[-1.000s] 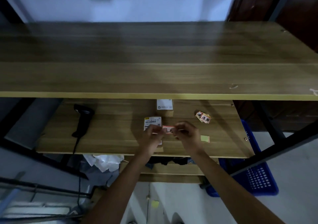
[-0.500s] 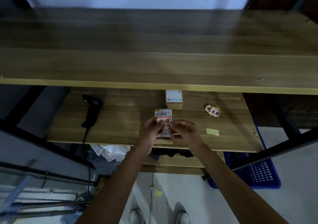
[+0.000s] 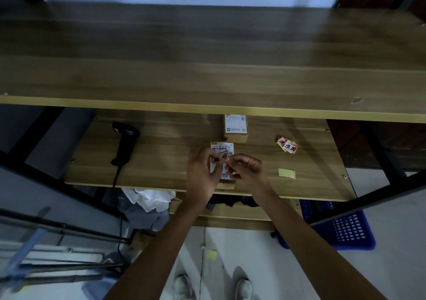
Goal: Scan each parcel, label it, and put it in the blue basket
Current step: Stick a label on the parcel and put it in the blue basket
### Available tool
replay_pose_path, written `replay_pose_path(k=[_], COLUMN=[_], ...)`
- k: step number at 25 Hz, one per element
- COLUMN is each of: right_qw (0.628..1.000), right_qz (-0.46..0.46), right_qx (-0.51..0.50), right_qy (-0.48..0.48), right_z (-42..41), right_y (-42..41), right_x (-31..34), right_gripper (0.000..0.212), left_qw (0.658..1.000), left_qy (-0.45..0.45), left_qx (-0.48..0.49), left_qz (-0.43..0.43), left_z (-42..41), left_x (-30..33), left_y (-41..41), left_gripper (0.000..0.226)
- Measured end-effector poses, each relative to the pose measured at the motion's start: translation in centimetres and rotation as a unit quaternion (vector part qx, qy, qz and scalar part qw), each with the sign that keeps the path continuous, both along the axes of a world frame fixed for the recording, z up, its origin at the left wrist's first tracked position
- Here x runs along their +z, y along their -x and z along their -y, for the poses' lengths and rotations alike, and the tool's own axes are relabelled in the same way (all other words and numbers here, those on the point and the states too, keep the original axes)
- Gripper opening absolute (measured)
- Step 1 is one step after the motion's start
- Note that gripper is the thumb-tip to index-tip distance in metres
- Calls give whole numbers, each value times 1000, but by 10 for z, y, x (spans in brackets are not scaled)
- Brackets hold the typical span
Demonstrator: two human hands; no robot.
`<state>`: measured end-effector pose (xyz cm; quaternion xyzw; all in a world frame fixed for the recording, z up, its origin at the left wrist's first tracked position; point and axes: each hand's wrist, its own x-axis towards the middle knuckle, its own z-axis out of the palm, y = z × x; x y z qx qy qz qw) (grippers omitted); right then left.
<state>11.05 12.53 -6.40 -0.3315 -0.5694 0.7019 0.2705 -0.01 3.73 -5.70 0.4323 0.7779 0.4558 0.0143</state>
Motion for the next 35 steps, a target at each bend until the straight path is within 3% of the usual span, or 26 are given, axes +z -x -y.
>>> replay_pose_path(k=[2, 9, 16, 19, 23, 25, 30, 35], right_qw=[1000, 998, 991, 995, 998, 996, 970, 933], right_qz=[-3, -2, 3, 17, 48, 63, 139, 227], right_qx=[11, 5, 10, 0, -32, -56, -176, -258], right_qy=[-14, -64, -133, -101, -6, 18, 88, 111], right_z=[1, 1, -1, -3, -8, -13, -40, -89], right_y=[-1, -3, -6, -7, -16, -25, -61, -115], right_x=[-1, -7, -10, -10, -10, -15, -41, -74], right_gripper=[14, 13, 9, 9, 7, 11, 14, 21], left_qw=[999, 981, 973, 961, 902, 884, 875, 906], left_qy=[-27, 10, 14, 24, 7, -8, -11, 8], left_qx=[-37, -31, -29, 0, 82, 102, 148, 142], left_qz=[11, 194, 228, 274, 423, 457, 462, 399], left_z=[2, -2, -3, -7, -17, -18, -16, -14], left_x=[2, -4, -1, 0, 2, 2, -10, -22], left_y=[0, -5, -7, -7, -9, -10, -6, -11], left_gripper=[10, 9, 8, 8, 9, 8, 15, 11])
